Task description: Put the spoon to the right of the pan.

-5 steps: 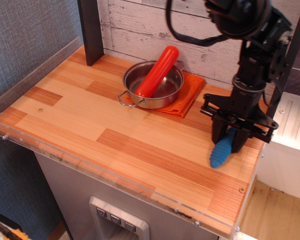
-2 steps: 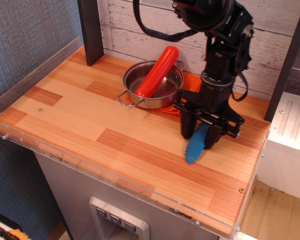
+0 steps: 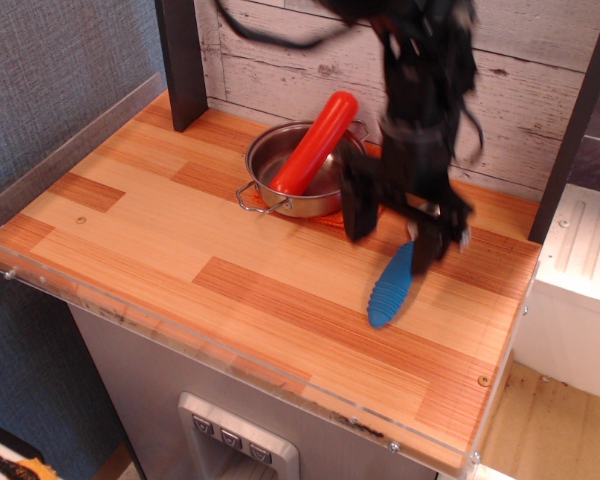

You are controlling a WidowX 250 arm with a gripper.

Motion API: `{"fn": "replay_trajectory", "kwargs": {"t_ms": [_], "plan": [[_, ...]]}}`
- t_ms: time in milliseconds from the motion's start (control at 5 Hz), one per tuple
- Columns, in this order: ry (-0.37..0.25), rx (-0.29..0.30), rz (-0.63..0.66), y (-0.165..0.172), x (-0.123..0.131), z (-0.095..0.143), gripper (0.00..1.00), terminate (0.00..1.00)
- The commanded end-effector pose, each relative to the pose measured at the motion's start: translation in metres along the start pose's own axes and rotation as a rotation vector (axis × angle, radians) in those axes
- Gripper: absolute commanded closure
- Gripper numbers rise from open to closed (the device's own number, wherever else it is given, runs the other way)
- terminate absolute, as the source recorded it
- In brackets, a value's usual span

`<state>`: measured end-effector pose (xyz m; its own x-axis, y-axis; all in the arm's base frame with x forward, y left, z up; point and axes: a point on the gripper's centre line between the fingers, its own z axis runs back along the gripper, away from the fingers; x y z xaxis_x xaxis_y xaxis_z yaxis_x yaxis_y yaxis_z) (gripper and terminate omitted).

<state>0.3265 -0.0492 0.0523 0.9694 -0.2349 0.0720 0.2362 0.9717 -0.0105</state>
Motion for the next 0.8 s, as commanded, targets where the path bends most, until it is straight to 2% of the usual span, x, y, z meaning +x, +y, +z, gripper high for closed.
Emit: {"fn": "replay_trajectory", "kwargs": {"t_ms": [0, 200, 600], "plan": [[-0.073, 0.076, 0.091, 0.071, -0.073, 0.080, 0.00, 0.00], [-0.043, 0.066, 0.107, 0.089, -0.083, 0.071, 0.00, 0.00], [-0.027, 0.075, 0.149, 0.098, -0.088, 0.068, 0.00, 0.00]]}}
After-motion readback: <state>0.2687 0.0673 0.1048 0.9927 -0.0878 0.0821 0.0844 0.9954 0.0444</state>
